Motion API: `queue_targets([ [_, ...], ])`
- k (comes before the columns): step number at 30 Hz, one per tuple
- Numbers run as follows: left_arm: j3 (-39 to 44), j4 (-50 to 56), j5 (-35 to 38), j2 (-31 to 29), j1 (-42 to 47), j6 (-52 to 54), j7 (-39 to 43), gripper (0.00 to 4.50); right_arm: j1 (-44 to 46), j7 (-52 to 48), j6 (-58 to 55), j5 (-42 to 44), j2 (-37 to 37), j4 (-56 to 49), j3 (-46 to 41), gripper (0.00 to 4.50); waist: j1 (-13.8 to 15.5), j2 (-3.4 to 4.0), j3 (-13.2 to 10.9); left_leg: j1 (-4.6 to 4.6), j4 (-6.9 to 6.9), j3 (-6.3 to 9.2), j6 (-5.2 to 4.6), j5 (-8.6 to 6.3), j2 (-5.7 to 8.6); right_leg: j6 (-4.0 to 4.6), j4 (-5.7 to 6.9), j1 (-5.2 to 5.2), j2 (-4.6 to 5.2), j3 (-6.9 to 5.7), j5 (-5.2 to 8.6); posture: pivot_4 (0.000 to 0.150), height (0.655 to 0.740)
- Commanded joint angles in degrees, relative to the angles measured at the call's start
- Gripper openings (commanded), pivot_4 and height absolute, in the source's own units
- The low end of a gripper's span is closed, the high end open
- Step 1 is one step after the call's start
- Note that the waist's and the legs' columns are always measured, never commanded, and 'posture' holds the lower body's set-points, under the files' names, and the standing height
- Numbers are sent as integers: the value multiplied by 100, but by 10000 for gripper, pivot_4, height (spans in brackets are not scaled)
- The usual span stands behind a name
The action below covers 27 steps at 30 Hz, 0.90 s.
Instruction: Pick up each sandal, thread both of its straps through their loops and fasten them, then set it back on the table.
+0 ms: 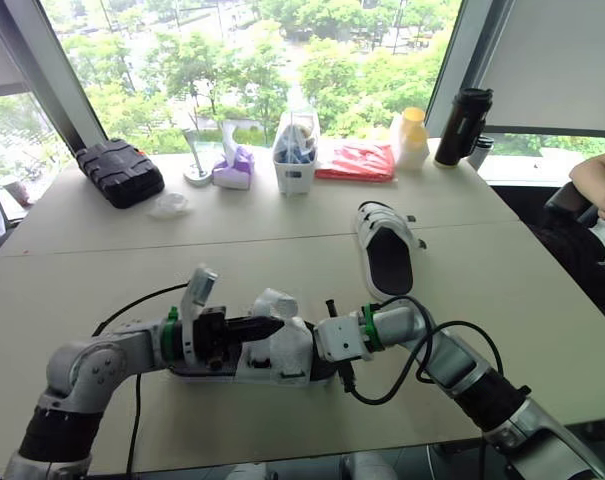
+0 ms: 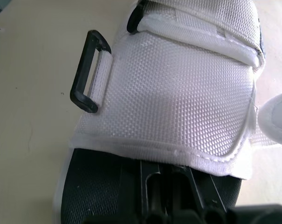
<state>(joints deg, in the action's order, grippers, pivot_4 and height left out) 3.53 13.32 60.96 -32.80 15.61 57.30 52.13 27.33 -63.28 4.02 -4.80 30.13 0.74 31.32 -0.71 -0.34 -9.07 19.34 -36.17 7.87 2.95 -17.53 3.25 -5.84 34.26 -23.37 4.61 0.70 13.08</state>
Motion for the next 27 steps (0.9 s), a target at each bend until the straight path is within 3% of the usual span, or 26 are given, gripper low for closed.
queue_targets([
  [1,-69,-69,81,318,87,19,-118,314,-259,-80,-284,-585,97,694,434,0,0,0,0,0,0,0,0,0,0,1,0,0,0,0,-2,1500,7400],
  [9,-226,-146,-239,714,-41,-212,-162,314,-281,-62,-316,-590,73,679,410,0,-8,-2,-1,-2,0,-1,1,0,1,0,1,-1,-5,1,-1,1500,7400],
  [27,-665,-23,-935,707,-518,-766,193,314,-320,-112,-359,-575,124,589,401,0,-3,4,8,-4,0,-2,0,0,0,1,1,1,-4,2,0,1500,7400],
])
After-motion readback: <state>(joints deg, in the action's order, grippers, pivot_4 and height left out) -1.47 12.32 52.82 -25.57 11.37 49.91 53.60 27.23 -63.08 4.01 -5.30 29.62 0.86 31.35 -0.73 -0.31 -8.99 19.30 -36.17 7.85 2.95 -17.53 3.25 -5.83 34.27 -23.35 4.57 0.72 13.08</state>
